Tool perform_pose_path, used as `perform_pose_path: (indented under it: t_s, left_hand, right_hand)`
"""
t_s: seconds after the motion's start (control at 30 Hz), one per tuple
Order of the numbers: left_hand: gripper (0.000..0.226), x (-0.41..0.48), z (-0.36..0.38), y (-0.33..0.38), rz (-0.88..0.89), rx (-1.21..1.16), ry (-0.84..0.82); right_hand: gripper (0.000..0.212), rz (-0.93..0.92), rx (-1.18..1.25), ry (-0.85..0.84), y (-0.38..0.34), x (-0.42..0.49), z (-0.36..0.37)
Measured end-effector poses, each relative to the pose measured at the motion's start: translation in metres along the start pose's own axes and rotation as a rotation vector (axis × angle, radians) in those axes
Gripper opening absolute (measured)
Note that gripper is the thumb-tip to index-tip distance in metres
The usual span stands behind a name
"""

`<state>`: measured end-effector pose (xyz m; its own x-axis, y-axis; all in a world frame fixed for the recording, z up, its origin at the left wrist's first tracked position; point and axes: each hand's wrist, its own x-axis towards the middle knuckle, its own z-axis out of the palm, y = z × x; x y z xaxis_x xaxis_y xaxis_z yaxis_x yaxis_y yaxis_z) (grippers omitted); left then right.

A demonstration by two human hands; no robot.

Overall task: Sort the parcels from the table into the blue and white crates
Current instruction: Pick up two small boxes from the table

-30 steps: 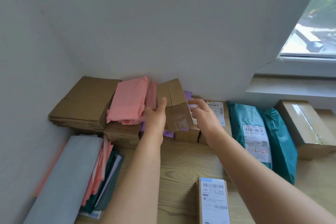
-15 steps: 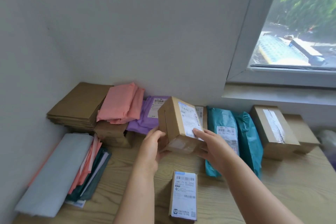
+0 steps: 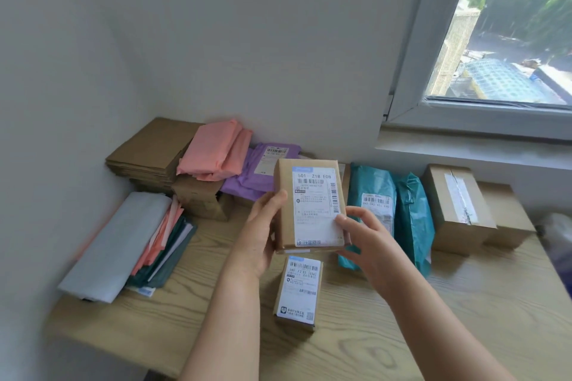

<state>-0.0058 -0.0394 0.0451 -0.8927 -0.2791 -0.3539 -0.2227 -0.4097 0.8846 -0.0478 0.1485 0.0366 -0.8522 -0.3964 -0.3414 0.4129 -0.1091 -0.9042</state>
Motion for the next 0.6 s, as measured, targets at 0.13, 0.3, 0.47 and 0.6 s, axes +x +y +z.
perform_pose_path:
  t_s: [0.13,0.3,0.47,0.6]
  left_hand:
    - [0.070,-0.010,-0.002,-0.005,0.040,-0.060,-0.043]
    - [0.075,-0.007,-0.016,-0.003,0.048,-0.050,-0.158]
    - [0.076,0.000,-0.031,0.005,0.051,-0.011,-0.189]
    - [0.074,0.002,-0.046,0.006,0.049,0.015,-0.208]
  right_hand:
    - [0.036,-0.036,0.033,-0.037,0.000,-0.010,-0.005]
    - [0.057,-0.043,0.033,-0.190,0.004,-0.015,-0.004]
    - [0.066,-0.059,0.065,-0.187,0.007,-0.012,0.012]
    - [0.056,-0.055,0.077,-0.159,0.012,-0.010,0.027]
